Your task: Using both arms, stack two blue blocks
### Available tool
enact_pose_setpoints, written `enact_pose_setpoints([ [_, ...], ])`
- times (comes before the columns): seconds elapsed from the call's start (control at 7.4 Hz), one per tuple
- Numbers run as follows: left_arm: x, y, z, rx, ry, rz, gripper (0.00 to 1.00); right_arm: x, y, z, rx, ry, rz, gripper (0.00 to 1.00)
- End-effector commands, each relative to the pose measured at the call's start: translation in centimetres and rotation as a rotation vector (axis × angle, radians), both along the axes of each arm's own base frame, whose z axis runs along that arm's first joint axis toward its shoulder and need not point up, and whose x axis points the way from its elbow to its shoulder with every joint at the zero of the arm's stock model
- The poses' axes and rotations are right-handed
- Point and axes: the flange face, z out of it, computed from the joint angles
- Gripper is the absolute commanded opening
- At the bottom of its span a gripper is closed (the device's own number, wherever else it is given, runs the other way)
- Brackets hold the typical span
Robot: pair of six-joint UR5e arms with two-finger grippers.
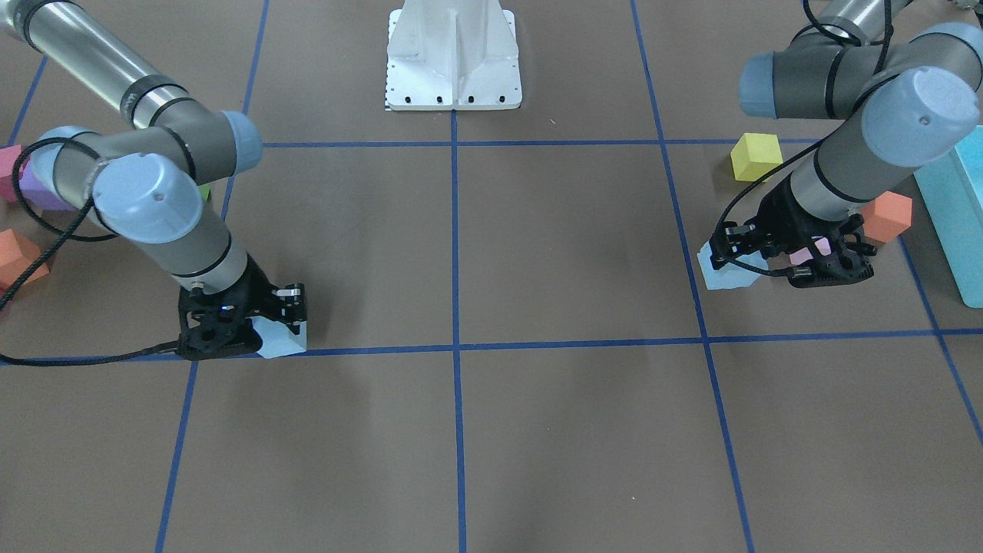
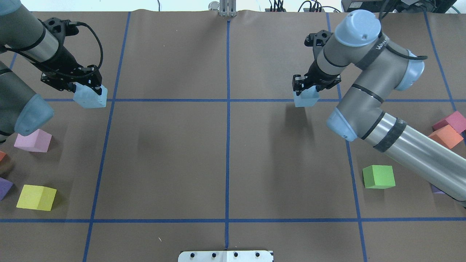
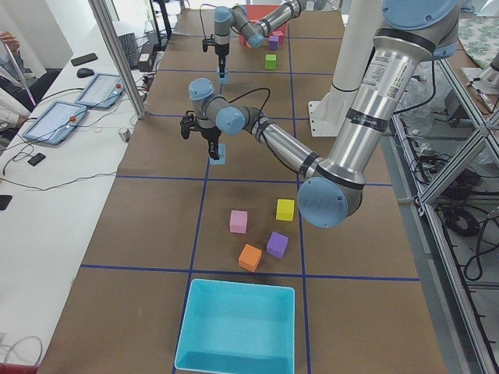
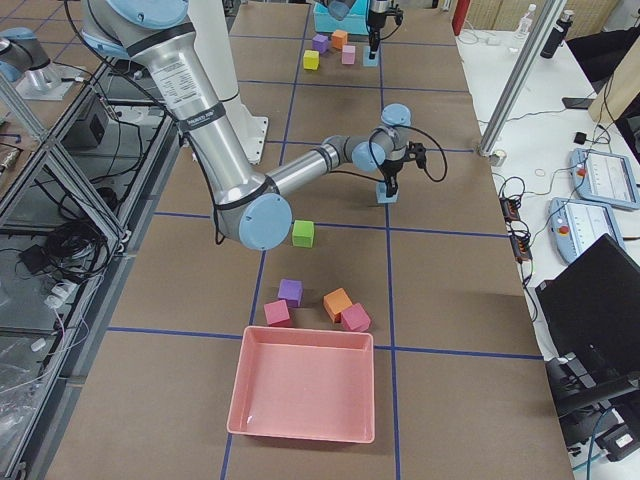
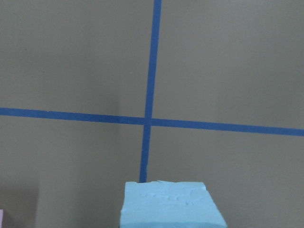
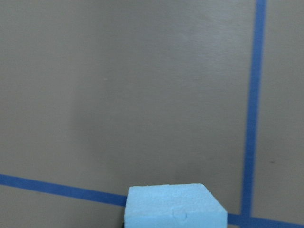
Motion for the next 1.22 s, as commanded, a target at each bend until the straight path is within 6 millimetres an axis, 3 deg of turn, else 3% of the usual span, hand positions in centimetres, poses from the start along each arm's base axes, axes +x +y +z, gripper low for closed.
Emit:
enact_pose_setpoints([
  [0.0,2.6,0.0,-2.6,-0.013,-0.022,-0.053,0.43,-5.6,3.4,-7.8,-0.073,-0.010,0.045,0.55],
  [0.14,3.7,0.4,-2.9,-0.011,-0.028,-0.049,0.43,-7.8,4.9,-10.5,-0.093,0.027,0.042,0.55],
  [0.54,4.2,0.7,-3.3,-0.029,-0.025,-0.061,0.43,-11.6,8.4,-13.3,-0.119,0.016,0.016,0.57],
  [0.68,5.8,1.3,-4.0,-0.040,-0.019,-0.052,0.43,-12.4,8.4,-13.8,-0.114,0.018,0.009,0.57],
  [0.95,6.3,1.5,-4.5,-0.041,-0.015,-0.052,0.43,-15.5,7.2,-15.3,-0.110,0.020,0.000,0.57],
  [1.08,6.3,1.5,-4.5,-0.040,-0.014,-0.052,0.43,-15.9,7.3,-15.0,-0.107,0.014,0.000,0.58],
])
